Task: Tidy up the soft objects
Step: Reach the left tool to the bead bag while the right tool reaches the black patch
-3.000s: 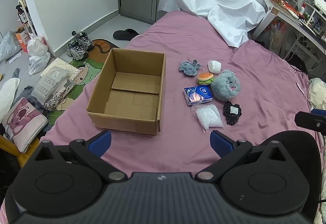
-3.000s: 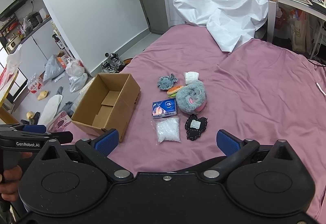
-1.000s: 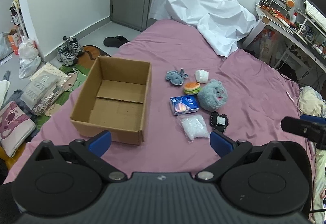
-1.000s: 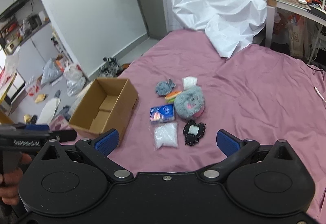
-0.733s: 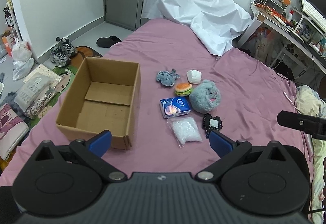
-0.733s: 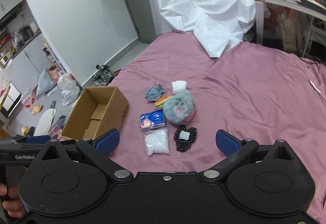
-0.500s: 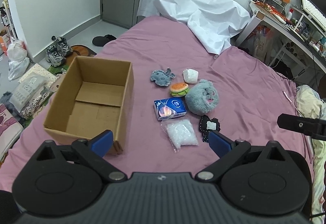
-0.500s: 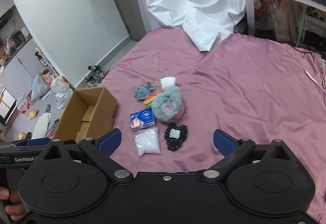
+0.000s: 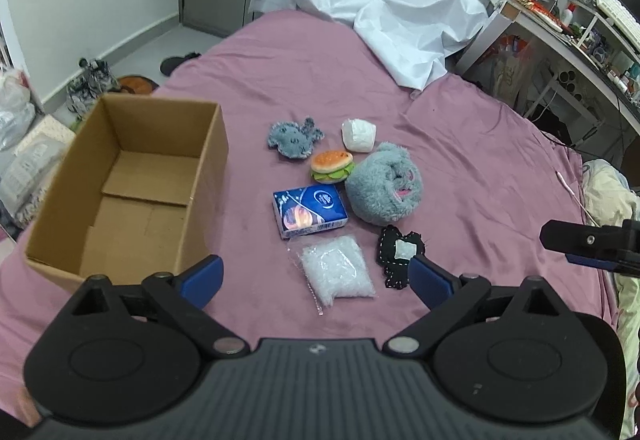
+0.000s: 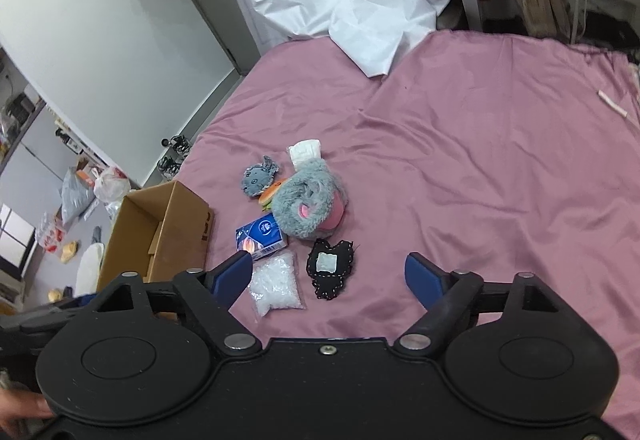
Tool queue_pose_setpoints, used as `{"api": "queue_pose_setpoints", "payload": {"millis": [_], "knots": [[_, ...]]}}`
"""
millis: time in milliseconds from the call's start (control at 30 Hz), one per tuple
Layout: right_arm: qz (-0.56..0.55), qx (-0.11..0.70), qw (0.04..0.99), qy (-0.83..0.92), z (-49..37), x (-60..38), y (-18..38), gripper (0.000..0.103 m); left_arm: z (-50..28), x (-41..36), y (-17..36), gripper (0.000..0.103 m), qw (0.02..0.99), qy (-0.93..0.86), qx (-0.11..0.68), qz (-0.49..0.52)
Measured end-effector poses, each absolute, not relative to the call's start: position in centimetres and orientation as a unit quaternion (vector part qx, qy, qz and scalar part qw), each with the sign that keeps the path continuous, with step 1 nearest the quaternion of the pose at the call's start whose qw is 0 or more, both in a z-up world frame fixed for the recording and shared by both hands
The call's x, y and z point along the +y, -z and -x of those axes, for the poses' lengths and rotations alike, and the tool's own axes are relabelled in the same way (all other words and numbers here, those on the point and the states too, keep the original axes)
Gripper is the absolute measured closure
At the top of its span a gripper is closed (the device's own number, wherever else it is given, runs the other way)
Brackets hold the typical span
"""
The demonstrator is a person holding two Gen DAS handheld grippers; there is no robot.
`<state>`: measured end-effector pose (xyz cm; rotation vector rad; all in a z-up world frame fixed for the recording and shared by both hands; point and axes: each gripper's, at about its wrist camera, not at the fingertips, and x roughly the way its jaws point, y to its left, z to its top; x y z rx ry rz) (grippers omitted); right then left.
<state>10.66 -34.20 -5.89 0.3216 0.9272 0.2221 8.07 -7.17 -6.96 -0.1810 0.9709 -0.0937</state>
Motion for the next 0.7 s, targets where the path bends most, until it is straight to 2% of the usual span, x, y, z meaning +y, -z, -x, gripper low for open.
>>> {"api": "queue_pose_setpoints", "payload": {"millis": [100,200,700], "knots": [[-0.169,0.454,0.869,-0.105,-11.4,-34.2,6.9,0.026,-9.1,-7.2,8.2,0.014,0.872,0.050,0.479,0.091],[-0.180,0.469,0.859,-0.103,-12.1,-34.1,8.1,0.031,-10.1,-7.1,9.3,0.017,0.867,0.050,0.486,0.100],[-0.211,0.515,0.826,-0.094,-16.0,-33.0,12.2,0.031,-14.1,-7.9,15.8,0.020,0.840,0.076,0.523,0.124]]}}
